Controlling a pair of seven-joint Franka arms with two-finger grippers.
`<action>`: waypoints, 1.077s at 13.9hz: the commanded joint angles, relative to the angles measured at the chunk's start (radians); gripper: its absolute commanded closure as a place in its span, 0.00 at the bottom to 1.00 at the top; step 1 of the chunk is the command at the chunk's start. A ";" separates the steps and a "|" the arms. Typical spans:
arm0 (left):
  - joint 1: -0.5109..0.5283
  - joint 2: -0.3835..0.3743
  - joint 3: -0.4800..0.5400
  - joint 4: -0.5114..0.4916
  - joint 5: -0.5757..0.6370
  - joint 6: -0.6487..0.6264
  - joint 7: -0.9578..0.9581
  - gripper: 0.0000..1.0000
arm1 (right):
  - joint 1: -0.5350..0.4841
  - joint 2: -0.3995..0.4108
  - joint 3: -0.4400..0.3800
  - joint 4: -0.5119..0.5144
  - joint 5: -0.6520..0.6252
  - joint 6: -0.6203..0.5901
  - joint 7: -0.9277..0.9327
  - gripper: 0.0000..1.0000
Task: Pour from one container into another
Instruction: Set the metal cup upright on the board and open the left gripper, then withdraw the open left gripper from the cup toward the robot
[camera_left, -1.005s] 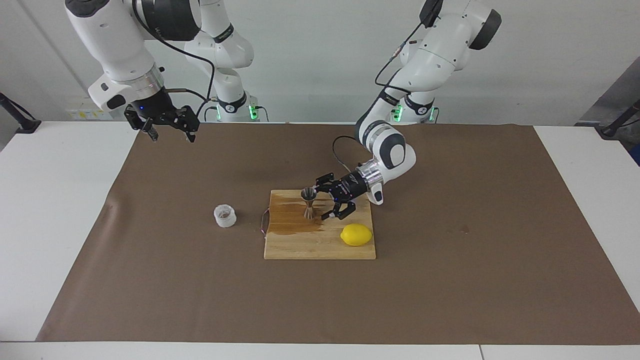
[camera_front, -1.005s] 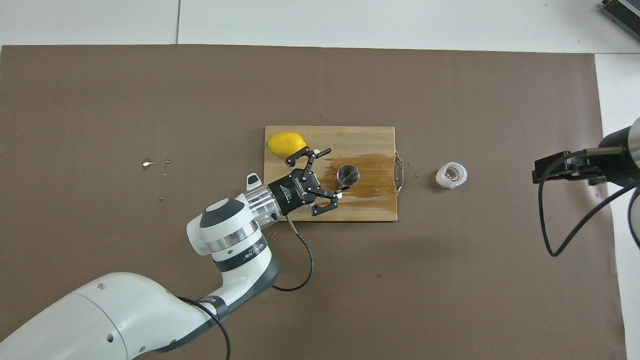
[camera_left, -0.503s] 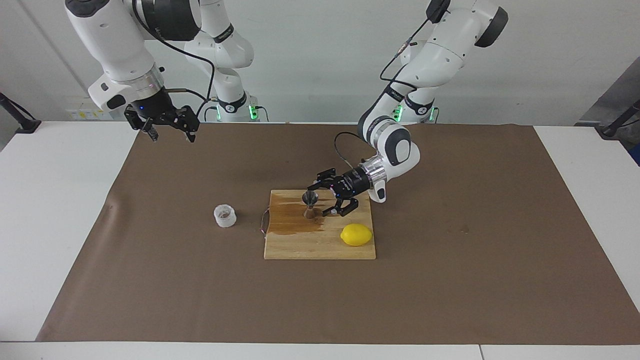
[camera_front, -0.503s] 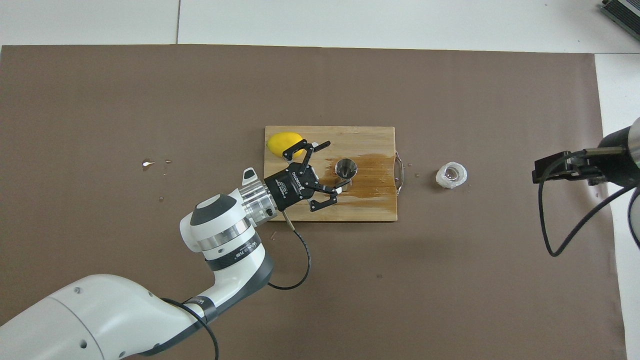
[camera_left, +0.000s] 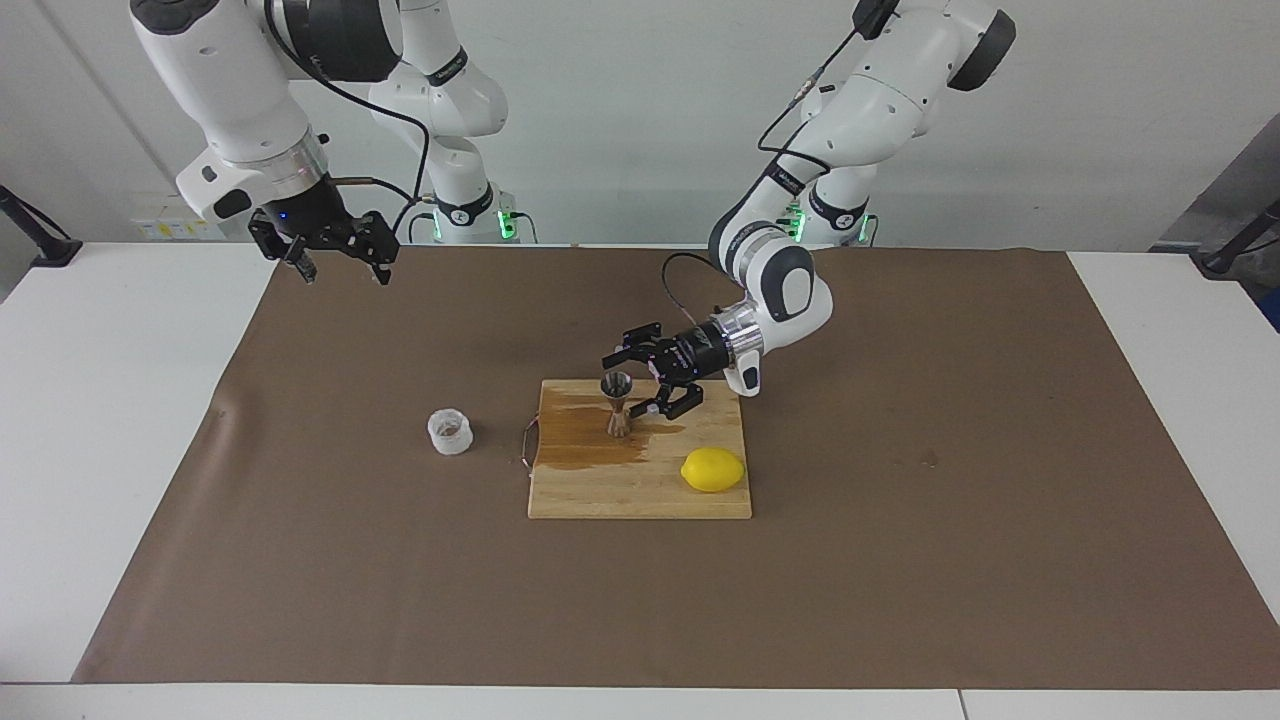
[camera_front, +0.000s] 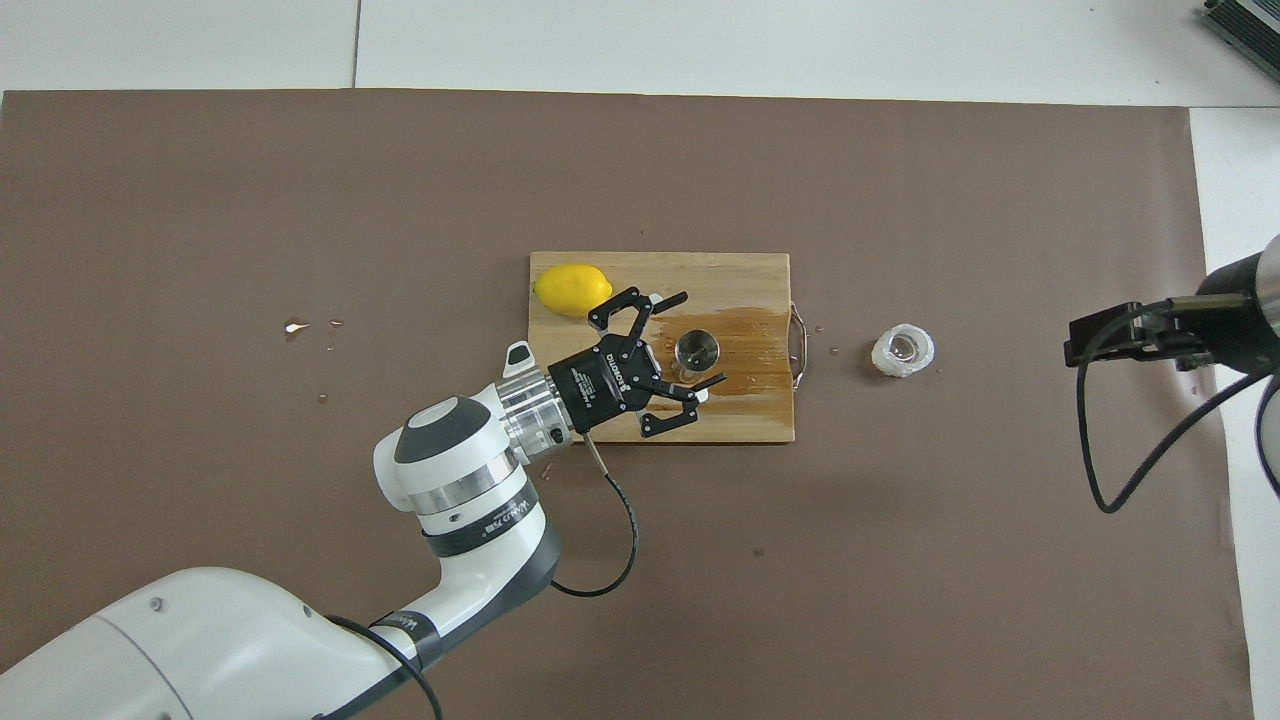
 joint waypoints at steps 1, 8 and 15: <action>0.012 -0.049 -0.017 -0.025 0.012 0.000 -0.050 0.00 | -0.012 -0.011 0.006 -0.017 0.014 0.017 0.013 0.00; 0.099 -0.069 -0.034 0.038 0.200 0.011 -0.203 0.00 | -0.012 -0.011 0.006 -0.016 0.014 0.017 0.013 0.00; 0.209 -0.066 -0.016 0.094 0.588 0.011 -0.338 0.00 | -0.012 -0.011 0.006 -0.016 0.014 0.017 0.011 0.00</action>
